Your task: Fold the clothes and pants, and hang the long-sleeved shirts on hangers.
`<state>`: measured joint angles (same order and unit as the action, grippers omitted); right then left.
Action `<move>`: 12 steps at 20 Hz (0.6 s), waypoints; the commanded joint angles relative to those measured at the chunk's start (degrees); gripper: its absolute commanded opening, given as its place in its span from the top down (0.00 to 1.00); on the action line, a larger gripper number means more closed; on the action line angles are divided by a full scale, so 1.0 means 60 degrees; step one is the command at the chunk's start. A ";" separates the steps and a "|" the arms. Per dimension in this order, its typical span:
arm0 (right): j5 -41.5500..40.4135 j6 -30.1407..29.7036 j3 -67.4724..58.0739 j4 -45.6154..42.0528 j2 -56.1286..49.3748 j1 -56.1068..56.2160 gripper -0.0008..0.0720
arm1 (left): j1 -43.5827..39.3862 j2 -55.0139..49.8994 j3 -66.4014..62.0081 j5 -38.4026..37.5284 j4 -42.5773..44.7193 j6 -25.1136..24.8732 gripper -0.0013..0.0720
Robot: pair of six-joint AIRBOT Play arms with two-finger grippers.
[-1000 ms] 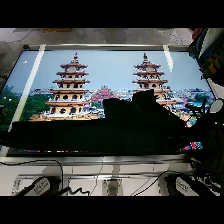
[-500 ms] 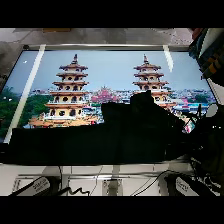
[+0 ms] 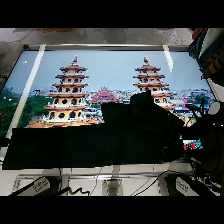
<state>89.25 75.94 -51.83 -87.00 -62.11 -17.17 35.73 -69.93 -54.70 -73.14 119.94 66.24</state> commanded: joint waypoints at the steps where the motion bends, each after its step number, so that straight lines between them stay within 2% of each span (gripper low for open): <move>1: -0.1796 0.0000 -0.0947 -0.0149 -0.0007 0.0004 0.94 | -0.0852 0.0000 -0.0616 0.0481 0.0004 0.0714 0.96; 4: -0.2958 0.0000 -0.1800 -0.0353 -0.0007 0.0000 0.94 | -0.2055 0.0000 -0.1308 0.1333 -0.0029 0.1494 0.96; 6: -0.3213 -0.0004 -0.1967 -0.0448 -0.0007 0.0000 0.94 | -0.3038 0.0000 -0.1606 0.2138 -0.0455 0.2116 0.96; 7: -0.3184 -0.0007 -0.1963 -0.0484 -0.0015 0.0000 0.95 | -0.3515 0.0000 -0.1672 0.2543 -0.0991 0.2382 0.96; 11: -0.3085 -0.0018 -0.1967 -0.0484 -0.0015 0.0000 0.94 | -0.5577 -0.0015 -0.1683 0.4200 -0.3297 0.2430 0.95; 12: -0.3085 -0.0018 -0.1967 -0.0477 -0.0015 0.0000 0.94 | -0.6084 -0.0018 -0.1683 0.4630 -0.4211 0.2426 0.92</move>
<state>71.72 75.88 -63.20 -89.73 -62.17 -17.17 7.40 -70.00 -64.27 -53.95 107.00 79.35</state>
